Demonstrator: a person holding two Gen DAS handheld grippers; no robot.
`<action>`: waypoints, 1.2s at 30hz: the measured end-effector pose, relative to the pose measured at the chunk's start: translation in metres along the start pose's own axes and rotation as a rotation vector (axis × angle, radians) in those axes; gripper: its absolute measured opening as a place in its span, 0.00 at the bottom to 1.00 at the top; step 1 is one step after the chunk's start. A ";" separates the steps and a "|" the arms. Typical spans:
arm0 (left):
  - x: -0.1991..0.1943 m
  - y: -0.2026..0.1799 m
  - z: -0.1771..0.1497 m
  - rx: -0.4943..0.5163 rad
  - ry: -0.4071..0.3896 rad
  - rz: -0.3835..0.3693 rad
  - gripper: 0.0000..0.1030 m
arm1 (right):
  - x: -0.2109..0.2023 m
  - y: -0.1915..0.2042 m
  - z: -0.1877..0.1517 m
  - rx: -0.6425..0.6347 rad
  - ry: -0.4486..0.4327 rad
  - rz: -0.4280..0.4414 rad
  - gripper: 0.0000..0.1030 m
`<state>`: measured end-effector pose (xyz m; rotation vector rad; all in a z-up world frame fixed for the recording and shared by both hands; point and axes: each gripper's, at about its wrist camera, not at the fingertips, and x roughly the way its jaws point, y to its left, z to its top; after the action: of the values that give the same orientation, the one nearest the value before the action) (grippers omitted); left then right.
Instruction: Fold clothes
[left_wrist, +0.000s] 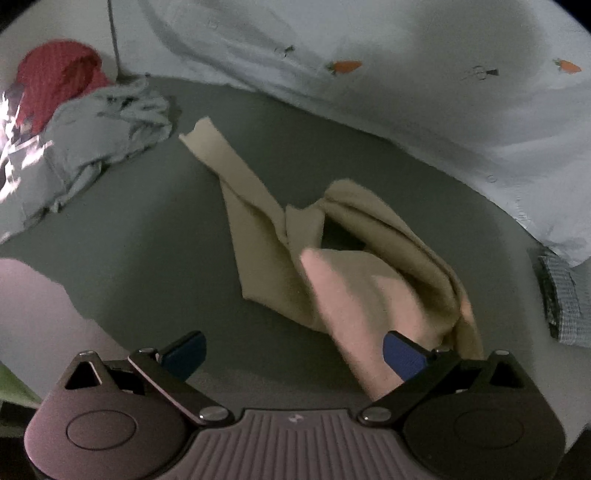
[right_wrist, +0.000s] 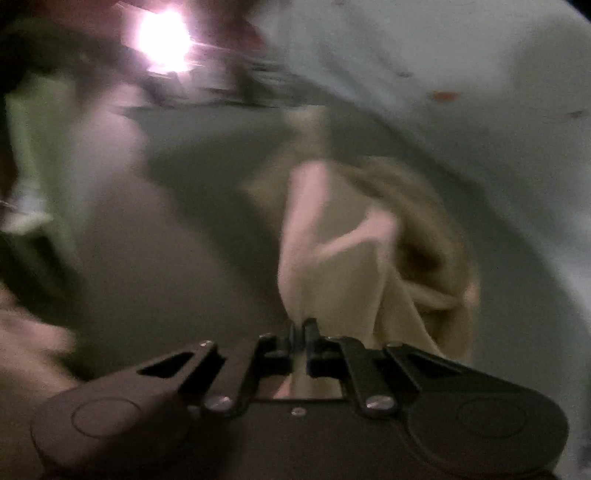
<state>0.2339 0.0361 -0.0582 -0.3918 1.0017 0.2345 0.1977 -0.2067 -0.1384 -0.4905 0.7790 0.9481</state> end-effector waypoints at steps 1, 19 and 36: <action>0.001 0.001 0.001 -0.001 0.003 -0.007 0.98 | -0.004 0.007 -0.001 0.020 -0.009 0.062 0.05; 0.133 -0.003 0.018 -0.065 0.177 -0.234 0.98 | 0.020 -0.141 0.039 0.489 -0.106 -0.300 0.60; 0.036 -0.079 0.193 -0.004 -0.346 -0.337 0.05 | -0.130 -0.198 0.117 0.553 -0.519 -0.646 0.09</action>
<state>0.4297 0.0469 0.0198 -0.4973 0.5839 -0.0024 0.3662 -0.2972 0.0445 0.0138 0.3372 0.2076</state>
